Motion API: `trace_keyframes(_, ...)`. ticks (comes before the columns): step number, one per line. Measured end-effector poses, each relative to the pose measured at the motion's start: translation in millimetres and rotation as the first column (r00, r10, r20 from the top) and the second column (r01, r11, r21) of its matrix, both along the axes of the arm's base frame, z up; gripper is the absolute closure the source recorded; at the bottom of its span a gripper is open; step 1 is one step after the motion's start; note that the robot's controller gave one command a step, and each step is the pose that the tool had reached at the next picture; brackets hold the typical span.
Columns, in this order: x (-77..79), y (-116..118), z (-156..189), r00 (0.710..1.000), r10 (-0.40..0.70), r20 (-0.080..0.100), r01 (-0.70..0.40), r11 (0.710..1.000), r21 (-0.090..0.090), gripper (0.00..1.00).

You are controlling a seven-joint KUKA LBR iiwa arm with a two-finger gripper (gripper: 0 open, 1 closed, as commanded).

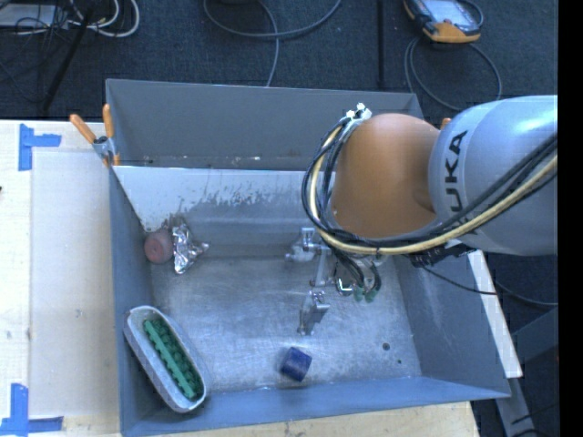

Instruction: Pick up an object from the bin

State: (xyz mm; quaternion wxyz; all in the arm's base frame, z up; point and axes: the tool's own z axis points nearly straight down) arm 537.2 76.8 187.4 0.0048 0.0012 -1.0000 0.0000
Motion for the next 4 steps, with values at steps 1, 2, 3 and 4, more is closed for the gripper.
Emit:
trace_keyframes(1, -49.8, -40, -113, 0.901, 0.433, 0.011, -0.433, 0.901, 0.000, 0.00)
trace_keyframes(2, -58.0, 4, -114, 0.813, 0.581, 0.032, -0.581, 0.814, -0.012, 0.00)
trace_keyframes(3, -62.9, 4, -114, 0.817, 0.577, 0.015, -0.577, 0.817, -0.004, 1.00)
trace_keyframes(4, -66.3, -8, 26, 0.770, 0.638, 0.015, -0.638, 0.770, -0.003, 1.00)
